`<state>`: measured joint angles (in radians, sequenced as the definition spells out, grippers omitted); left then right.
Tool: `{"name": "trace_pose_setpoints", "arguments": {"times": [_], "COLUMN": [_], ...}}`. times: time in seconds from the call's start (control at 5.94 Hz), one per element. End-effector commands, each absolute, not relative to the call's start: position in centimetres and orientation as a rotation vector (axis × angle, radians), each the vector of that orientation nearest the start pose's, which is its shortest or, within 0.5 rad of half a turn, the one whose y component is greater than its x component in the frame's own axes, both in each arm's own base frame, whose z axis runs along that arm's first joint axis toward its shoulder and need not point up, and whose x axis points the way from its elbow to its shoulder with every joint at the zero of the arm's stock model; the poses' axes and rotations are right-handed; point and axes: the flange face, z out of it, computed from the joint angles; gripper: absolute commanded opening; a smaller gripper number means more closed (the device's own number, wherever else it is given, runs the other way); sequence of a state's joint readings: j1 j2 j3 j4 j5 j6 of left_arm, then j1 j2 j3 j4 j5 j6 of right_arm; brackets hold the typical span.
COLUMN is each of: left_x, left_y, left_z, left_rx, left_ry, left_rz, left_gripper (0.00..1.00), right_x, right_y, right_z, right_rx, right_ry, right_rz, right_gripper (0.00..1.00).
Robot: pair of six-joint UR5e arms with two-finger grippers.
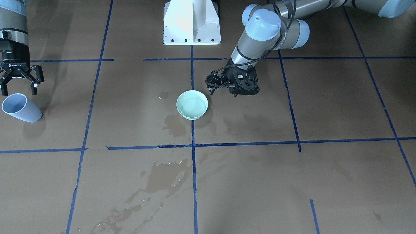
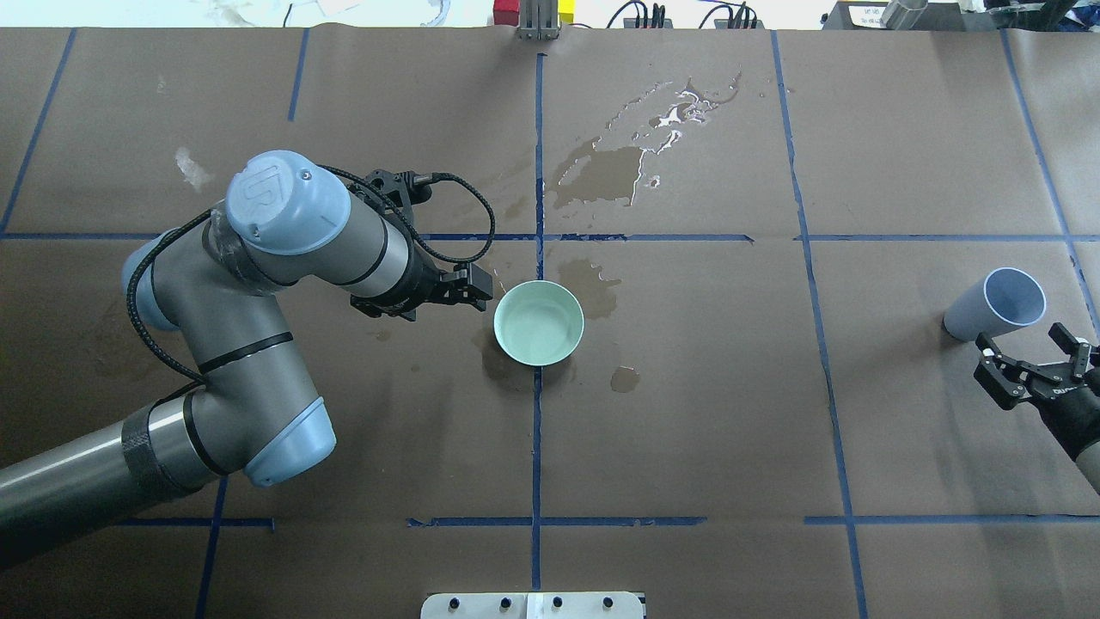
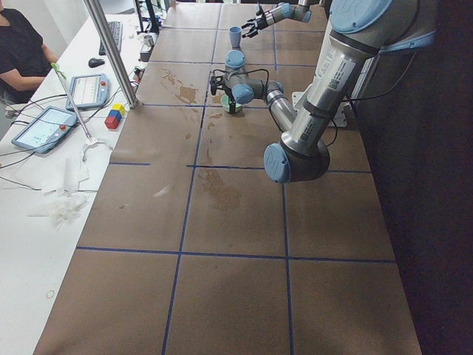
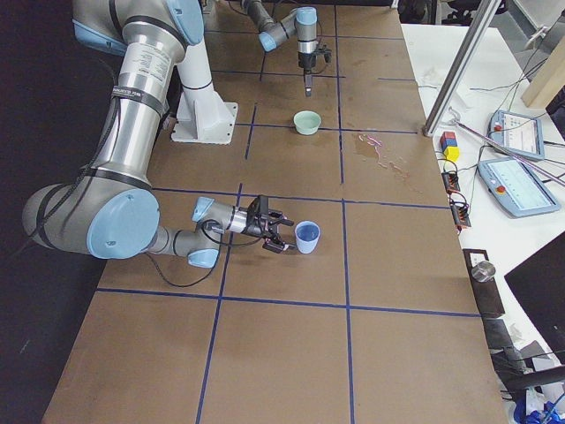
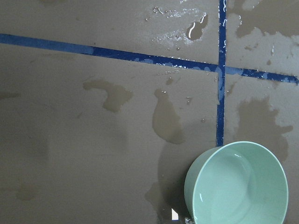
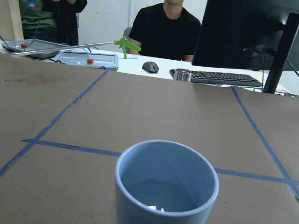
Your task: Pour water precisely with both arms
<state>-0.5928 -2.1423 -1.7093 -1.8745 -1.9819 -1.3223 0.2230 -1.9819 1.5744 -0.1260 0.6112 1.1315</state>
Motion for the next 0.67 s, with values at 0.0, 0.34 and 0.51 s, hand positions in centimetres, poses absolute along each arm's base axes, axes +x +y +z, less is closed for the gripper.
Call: {"name": "trace_pose_setpoints", "arguments": {"times": [0.0,0.34,0.51], "left_x": [49.3,49.2,49.0], "left_y": [-44.4,-44.3,-44.3], "left_z": [22.8,22.5,22.4], "left_rx": [0.065,0.069,0.071], "left_ry": [1.064,1.068,1.072], "left_rz": [-0.102,-0.101,-0.1], "left_gripper": [1.0,1.0,1.0], "right_x": [-25.6,-26.1,-26.3], "right_y": [-28.0,-28.2,-28.2], "right_z": [65.4,66.2,66.7], "right_rx": [1.15,1.162,1.164], "right_ry": [-0.635,-0.617,-0.622], "right_rz": [0.344,0.34,0.339], "right_gripper": [0.99,0.99,0.99]}}
